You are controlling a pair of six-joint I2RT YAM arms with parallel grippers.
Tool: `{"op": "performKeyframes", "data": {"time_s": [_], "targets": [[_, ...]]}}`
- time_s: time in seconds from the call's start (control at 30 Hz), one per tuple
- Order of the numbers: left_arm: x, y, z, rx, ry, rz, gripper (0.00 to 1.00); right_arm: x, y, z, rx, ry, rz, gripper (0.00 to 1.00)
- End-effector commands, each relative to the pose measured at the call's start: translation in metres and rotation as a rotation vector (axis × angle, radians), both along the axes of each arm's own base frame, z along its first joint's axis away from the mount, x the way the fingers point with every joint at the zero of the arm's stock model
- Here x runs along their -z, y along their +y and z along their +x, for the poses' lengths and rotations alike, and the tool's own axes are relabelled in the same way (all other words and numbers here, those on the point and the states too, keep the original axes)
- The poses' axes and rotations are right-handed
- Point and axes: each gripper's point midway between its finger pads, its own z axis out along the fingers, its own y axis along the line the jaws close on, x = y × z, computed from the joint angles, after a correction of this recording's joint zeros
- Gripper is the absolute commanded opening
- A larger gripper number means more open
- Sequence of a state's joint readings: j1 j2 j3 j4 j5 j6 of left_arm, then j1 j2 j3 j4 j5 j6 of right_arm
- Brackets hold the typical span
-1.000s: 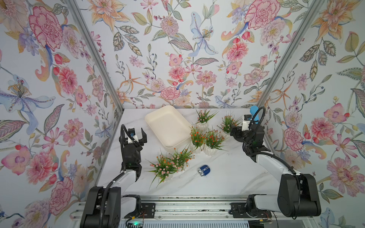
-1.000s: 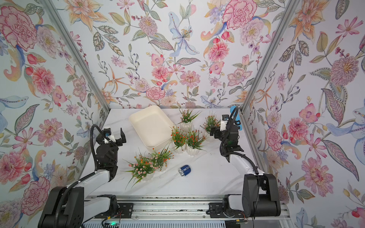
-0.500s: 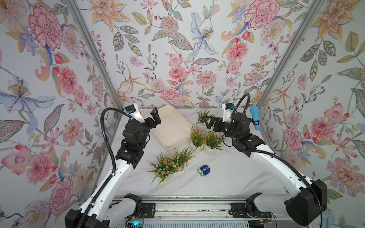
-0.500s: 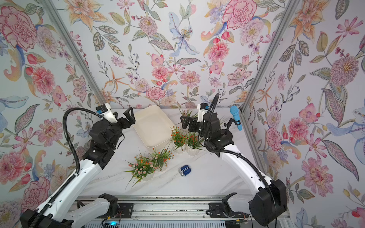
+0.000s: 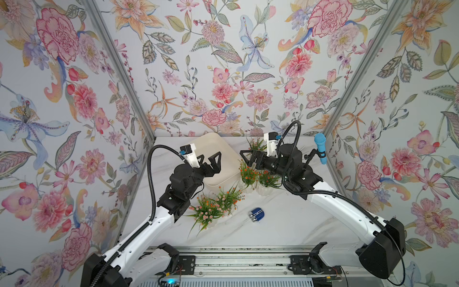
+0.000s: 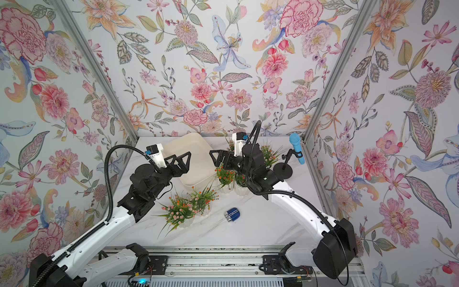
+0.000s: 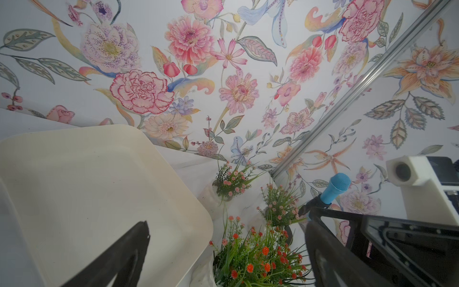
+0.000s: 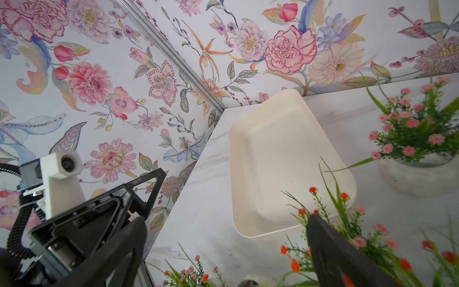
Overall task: Put the potted gypsophila into the storage box
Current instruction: Pick up the baby's breath potted plant from the center of the board.
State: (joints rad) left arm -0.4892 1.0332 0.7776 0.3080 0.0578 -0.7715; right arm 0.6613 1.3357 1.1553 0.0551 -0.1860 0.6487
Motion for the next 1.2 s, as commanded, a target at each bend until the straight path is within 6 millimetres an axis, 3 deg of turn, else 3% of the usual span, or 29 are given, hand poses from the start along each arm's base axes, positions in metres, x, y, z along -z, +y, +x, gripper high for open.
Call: {"op": "performKeyframes", "data": {"time_s": [0.0,0.17,0.33,0.5,0.67,0.8,1.0,1.17], "targets": [[-0.037,-0.016,-0.003,0.107,-0.113,0.001,1.00,-0.020,0.017,-0.007,-0.055,-0.041,-0.001,1.00],[-0.031,0.014,0.015,-0.083,-0.062,0.240,1.00,-0.016,0.029,-0.003,-0.003,-0.070,-0.166,1.00],[-0.001,0.088,0.022,-0.287,0.152,0.325,1.00,-0.006,0.008,0.019,0.149,-0.099,-0.260,1.00],[0.045,0.166,-0.011,-0.508,0.461,0.443,1.00,0.007,0.011,0.030,0.124,-0.099,-0.302,1.00],[0.090,0.201,-0.061,-0.619,0.656,0.442,0.98,0.020,0.021,0.029,0.052,-0.106,-0.349,1.00],[0.140,0.210,-0.099,-0.639,0.836,0.403,0.98,0.022,0.036,0.015,-0.062,-0.111,-0.333,1.00],[0.210,0.199,-0.137,-0.552,1.019,0.330,0.96,0.026,0.048,-0.020,-0.160,-0.147,-0.358,1.00],[0.236,0.191,-0.157,-0.481,1.124,0.355,0.93,0.031,0.049,-0.045,-0.186,-0.152,-0.365,1.00]]}}
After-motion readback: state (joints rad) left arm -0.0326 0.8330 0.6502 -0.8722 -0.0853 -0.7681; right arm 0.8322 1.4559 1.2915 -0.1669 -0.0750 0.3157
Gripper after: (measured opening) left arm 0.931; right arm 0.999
